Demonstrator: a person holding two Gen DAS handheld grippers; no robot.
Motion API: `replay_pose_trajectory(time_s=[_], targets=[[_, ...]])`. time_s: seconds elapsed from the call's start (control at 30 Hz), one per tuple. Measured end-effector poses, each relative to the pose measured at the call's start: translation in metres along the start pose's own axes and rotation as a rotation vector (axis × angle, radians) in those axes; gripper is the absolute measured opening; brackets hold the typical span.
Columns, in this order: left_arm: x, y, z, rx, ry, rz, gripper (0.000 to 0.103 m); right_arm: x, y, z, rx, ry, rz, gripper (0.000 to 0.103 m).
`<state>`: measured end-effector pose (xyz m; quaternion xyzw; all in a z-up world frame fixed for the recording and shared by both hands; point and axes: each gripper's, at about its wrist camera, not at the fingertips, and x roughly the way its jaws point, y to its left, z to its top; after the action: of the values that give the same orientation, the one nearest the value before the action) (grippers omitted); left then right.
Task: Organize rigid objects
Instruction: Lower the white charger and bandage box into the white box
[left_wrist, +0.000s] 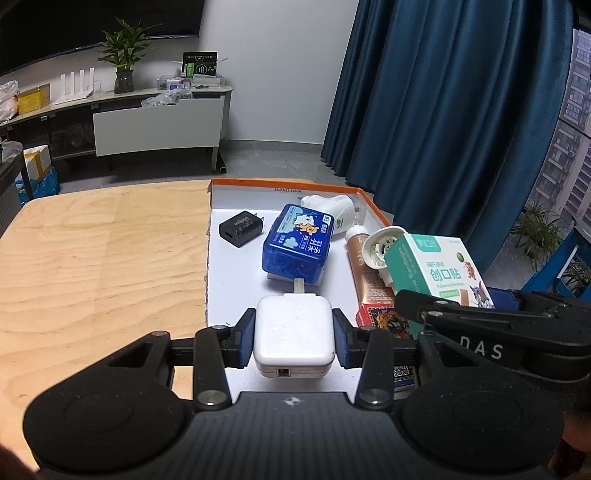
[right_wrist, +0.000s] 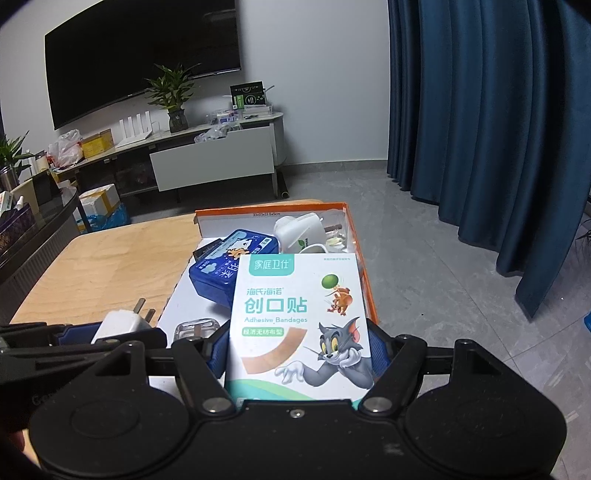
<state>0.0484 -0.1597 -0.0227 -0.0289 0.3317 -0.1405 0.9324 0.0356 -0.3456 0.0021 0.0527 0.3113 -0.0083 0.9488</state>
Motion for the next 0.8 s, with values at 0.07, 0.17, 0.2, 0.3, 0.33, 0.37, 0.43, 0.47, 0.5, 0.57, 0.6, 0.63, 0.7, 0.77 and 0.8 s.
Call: replay_pose_trajectory(time_s=[0.07, 0.17, 0.2, 0.3, 0.33, 0.37, 0.43, 0.47, 0.5, 0.57, 0.6, 0.63, 0.7, 0.77, 0.8], targets=[[0.001, 0.000, 0.000, 0.001, 0.003, -0.001, 0.042, 0.002, 0.000, 0.000, -0.002, 0.002, -0.003, 0.084], [0.003, 0.001, 0.000, 0.000, 0.005, -0.003, 0.042, 0.005, -0.001, 0.000, -0.004, 0.006, -0.003, 0.084], [0.003, 0.001, -0.001, 0.001, 0.006, -0.004, 0.042, 0.005, -0.001, 0.001, -0.006, 0.007, -0.005, 0.084], [0.004, 0.001, -0.001, 0.002, 0.010, -0.006, 0.042, 0.007, 0.000, 0.002, -0.009, 0.006, -0.007, 0.084], [0.004, 0.001, -0.002, 0.002, 0.010, -0.005, 0.042, 0.007, 0.000, 0.002, -0.009, 0.006, -0.008, 0.084], [0.004, 0.001, -0.002, 0.003, 0.010, -0.005, 0.042, 0.007, 0.001, 0.002, -0.010, 0.005, -0.010, 0.084], [0.005, 0.001, -0.001, 0.002, 0.011, -0.005, 0.042, 0.008, 0.002, 0.003, -0.012, 0.005, -0.010, 0.084], [0.005, 0.001, -0.001, 0.006, 0.011, -0.006, 0.042, 0.008, 0.002, 0.003, -0.012, 0.006, -0.007, 0.084], [0.004, 0.000, -0.002, 0.010, 0.010, -0.004, 0.042, 0.009, 0.002, 0.005, -0.013, 0.005, -0.007, 0.084], [0.005, 0.000, -0.002, 0.015, 0.010, -0.005, 0.042, 0.009, 0.003, 0.006, -0.014, 0.001, -0.007, 0.084], [0.005, 0.000, -0.002, 0.014, 0.011, -0.007, 0.042, 0.009, 0.003, 0.008, -0.012, 0.001, -0.005, 0.084], [0.005, -0.001, -0.002, 0.017, 0.011, -0.006, 0.042, 0.010, 0.004, 0.009, -0.012, 0.000, -0.003, 0.084], [0.005, -0.002, -0.002, 0.020, 0.010, -0.006, 0.042, 0.010, 0.006, 0.011, -0.015, -0.001, -0.001, 0.084], [0.005, -0.002, -0.002, 0.021, 0.009, -0.008, 0.042, 0.012, 0.008, 0.011, -0.020, 0.003, 0.001, 0.084], [0.005, -0.002, -0.002, 0.024, 0.009, -0.008, 0.042, 0.013, 0.009, 0.012, -0.020, 0.005, 0.003, 0.084]])
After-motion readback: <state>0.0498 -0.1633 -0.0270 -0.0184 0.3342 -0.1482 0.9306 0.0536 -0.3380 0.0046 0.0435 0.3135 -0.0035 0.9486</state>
